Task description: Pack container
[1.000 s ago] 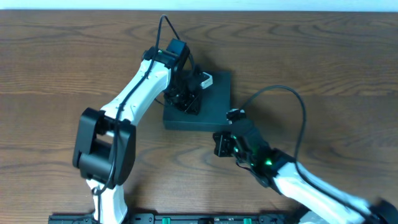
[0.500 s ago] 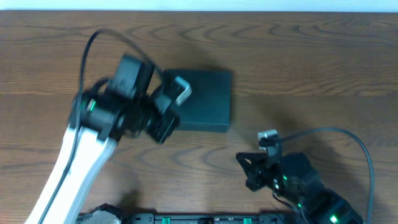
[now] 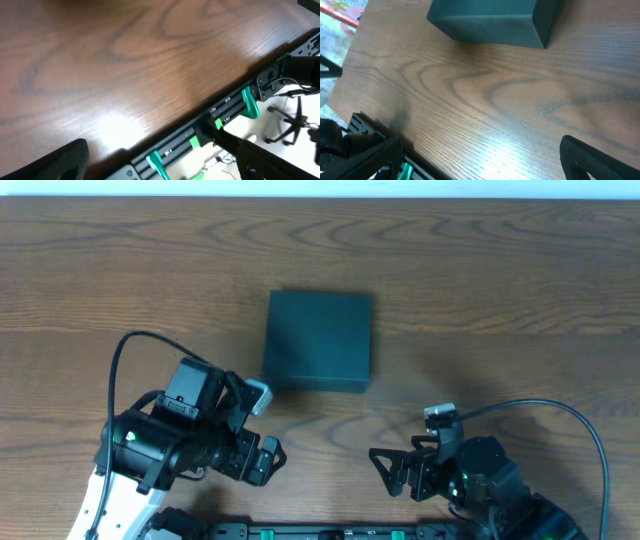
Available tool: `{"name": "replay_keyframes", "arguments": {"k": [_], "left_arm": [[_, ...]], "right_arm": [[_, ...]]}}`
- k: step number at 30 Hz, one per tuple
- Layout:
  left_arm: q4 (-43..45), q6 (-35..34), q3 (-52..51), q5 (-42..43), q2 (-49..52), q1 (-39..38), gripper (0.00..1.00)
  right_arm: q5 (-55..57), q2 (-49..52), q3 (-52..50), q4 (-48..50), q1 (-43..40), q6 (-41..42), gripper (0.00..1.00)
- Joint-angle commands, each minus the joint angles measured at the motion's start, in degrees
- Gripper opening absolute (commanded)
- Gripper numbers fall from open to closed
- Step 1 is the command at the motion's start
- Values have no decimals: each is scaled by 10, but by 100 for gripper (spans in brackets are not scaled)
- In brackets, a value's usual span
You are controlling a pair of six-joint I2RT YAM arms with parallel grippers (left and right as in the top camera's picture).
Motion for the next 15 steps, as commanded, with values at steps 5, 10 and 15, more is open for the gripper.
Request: {"name": "replay_keyframes", "arguments": {"k": [5, 10, 15], "left_arm": [[-4, -28, -3, -5, 0, 0, 95], [-4, -28, -3, -5, 0, 0, 95], [-4, -24, -3, -9, -3, 5, 95]], "right_arm": [[-2, -3, 2, -3, 0, 13, 99], [-2, -3, 2, -3, 0, 13, 99], [-2, -3, 2, -3, 0, 13, 99]]}}
